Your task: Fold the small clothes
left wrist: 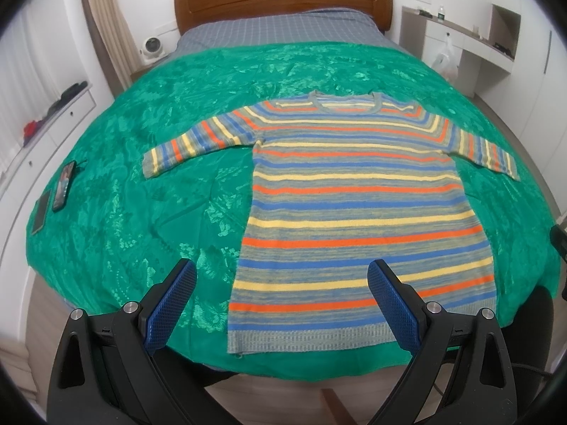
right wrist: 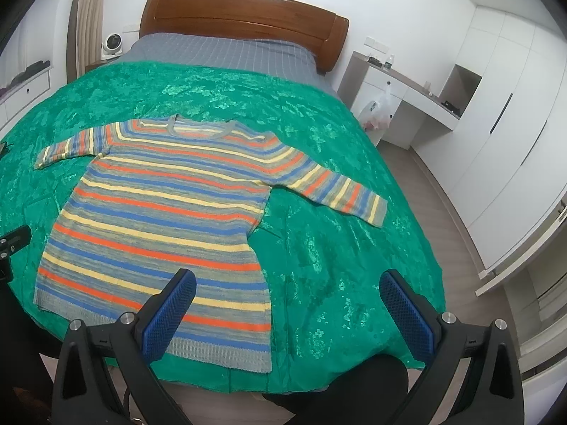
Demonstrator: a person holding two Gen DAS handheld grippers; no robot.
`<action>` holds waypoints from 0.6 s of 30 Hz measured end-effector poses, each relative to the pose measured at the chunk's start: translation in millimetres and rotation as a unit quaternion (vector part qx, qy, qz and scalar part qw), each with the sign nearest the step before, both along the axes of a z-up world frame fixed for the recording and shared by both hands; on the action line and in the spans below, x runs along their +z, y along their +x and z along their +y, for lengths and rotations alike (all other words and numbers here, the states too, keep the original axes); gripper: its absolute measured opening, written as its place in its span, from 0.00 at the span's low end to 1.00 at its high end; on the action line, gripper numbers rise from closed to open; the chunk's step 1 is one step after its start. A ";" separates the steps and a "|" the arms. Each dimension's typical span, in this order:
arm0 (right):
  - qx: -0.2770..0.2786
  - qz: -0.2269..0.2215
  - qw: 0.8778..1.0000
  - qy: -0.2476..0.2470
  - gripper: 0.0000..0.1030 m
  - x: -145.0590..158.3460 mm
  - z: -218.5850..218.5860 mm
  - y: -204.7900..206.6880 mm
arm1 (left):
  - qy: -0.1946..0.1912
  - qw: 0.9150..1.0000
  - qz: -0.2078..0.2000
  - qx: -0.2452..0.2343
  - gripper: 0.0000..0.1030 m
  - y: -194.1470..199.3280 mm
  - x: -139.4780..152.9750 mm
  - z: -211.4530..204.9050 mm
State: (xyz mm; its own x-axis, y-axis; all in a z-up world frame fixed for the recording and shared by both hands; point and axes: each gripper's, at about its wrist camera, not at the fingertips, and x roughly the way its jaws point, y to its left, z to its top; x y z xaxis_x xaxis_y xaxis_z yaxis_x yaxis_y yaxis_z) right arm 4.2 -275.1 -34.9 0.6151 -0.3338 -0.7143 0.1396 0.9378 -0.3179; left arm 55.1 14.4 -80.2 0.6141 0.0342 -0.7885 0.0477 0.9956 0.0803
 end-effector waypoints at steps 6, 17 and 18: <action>0.003 0.000 1.000 -0.005 0.99 -0.8 2.7 -1.3 | 0.015 1.000 -0.007 -0.001 0.96 0.6 -1.7 -2.5; 0.048 0.003 0.999 0.017 0.99 -8.7 21.7 -4.3 | 0.017 1.000 -0.017 0.012 0.97 -1.3 4.3 3.6; 0.050 0.003 0.999 0.017 0.99 -8.9 23.6 -4.7 | 0.018 1.000 -0.018 0.013 0.97 -1.1 4.8 4.5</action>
State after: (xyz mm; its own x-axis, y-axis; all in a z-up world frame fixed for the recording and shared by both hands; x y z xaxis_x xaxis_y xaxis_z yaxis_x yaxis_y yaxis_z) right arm -0.5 -251.5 -43.8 0.6404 -0.2462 -0.7275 0.0425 0.9571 -0.2865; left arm 54.0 18.9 -75.4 0.6402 0.0794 -0.7641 0.0174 0.9929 0.1177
